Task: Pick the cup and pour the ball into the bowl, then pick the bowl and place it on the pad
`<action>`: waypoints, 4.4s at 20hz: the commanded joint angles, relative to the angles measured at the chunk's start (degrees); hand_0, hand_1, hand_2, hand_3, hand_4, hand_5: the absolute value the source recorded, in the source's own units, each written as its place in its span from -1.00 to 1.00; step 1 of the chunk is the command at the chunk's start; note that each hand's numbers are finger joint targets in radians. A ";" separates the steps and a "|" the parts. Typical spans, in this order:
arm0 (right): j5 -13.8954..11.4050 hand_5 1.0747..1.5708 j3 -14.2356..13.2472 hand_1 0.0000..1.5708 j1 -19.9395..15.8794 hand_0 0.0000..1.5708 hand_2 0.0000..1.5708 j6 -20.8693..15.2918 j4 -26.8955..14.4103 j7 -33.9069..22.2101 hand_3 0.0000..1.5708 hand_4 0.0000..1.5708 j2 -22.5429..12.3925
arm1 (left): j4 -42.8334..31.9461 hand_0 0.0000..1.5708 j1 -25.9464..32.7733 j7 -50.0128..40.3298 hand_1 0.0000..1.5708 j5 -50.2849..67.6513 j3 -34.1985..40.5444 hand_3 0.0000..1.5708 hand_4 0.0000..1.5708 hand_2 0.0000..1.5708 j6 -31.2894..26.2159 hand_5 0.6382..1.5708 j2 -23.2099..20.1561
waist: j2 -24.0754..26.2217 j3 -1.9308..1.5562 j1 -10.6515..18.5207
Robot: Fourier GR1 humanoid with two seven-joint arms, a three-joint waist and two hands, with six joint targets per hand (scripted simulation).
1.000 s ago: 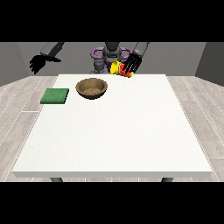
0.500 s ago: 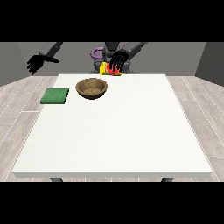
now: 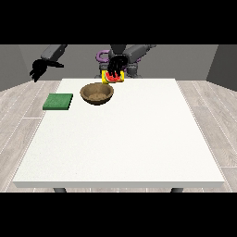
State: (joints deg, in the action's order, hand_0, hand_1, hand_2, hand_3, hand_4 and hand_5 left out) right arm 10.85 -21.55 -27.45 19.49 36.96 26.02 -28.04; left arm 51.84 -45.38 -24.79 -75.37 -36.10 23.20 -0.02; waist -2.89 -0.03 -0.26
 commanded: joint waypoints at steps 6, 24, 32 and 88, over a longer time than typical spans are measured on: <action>-0.07 0.80 0.95 -1.00 -3.55 -1.00 -1.00 -1.72 -1.16 -2.69 -0.76 -1.00 1.50 | 1.84 -1.00 -0.32 0.80 -1.00 -5.80 -8.50 1.00 0.52 1.00 -10.86 0.71 0.02 | 0.79 0.00 -0.28; 1.33 0.94 1.38 -1.00 -2.40 -1.00 -1.00 1.38 -4.45 -2.23 -1.00 -0.45 3.59 | 4.78 0.93 -8.91 4.18 0.93 -17.58 -7.80 1.00 0.53 1.00 -26.11 0.77 0.00 | 0.02 0.01 -0.58; 2.18 0.96 -0.23 -1.00 1.40 -1.00 -1.00 -1.16 -4.02 -2.36 -1.00 -0.39 3.48 | 15.02 -0.49 0.45 10.02 -0.49 4.52 15.80 1.00 0.27 1.00 -8.25 1.00 -6.51 | 0.75 0.28 8.17; 1.75 0.92 5.86 -1.00 0.61 -1.00 -1.00 -14.63 -5.25 -1.74 -1.00 -0.52 24.46 | 17.54 -1.00 15.40 36.81 -1.00 59.84 38.24 -1.00 -1.00 -1.00 -18.19 0.99 -3.38 | -6.84 0.00 8.45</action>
State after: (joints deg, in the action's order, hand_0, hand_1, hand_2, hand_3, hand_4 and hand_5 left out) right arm 13.22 -16.35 -28.31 6.81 34.79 24.05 -6.04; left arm 68.13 -32.04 10.48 -15.96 1.96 5.26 -2.94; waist -8.78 0.54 7.47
